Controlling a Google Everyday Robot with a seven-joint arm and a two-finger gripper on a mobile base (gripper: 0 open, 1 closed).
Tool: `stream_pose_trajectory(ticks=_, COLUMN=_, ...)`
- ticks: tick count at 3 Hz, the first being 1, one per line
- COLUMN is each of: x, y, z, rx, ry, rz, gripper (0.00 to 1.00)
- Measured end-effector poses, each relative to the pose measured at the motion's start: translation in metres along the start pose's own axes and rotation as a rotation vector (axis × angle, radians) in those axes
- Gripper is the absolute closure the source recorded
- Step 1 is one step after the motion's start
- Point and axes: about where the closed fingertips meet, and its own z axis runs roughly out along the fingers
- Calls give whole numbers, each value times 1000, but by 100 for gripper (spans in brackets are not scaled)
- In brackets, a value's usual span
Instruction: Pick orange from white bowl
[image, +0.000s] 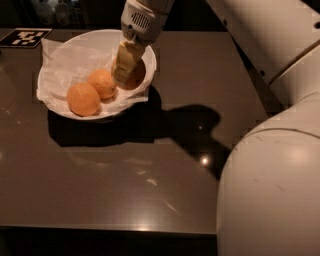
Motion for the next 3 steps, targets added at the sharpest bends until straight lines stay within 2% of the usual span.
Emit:
stream_pose_trajectory(ticks=1, x=3, y=18, z=-28, rx=-3, ry=-57, rz=-62, gripper=100)
stream_pose_trajectory(ticks=2, x=15, y=41, z=-54, rx=-1, ry=-113, rz=-93, gripper=100)
stream_pose_trajectory(ticks=3, x=31, y=59, z=-68, rx=-9, ry=-143, rz=-75, gripper=100)
